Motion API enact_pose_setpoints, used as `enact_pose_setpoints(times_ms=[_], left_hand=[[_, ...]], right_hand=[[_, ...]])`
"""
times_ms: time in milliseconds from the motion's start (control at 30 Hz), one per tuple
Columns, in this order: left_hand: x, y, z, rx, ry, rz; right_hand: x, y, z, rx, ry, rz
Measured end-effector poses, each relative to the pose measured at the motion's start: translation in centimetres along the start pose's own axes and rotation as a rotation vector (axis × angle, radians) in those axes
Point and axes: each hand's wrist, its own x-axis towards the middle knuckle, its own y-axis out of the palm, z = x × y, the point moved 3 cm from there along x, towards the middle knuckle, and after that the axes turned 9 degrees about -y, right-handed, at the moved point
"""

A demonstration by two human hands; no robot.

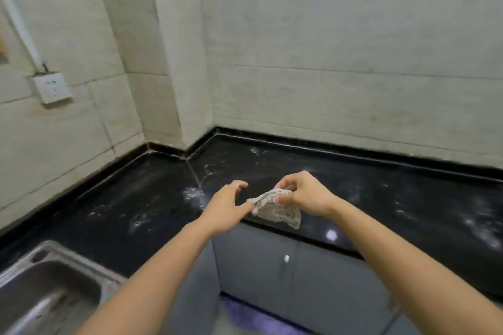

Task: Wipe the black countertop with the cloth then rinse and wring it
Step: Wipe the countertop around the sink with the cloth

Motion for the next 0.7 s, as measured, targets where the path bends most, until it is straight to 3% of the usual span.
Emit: enact_pose_setpoints(times_ms=[367, 700], left_hand=[[3.8, 26.8, -18.9, 0.277, 0.254, 0.280], [12.3, 44.6, -29.7, 0.469, 0.394, 0.450]], right_hand=[[-18.2, -17.6, -19.5, -0.094, 0.432, -0.307], [-22.6, -29.2, -33.9, -0.084, 0.664, -0.464]])
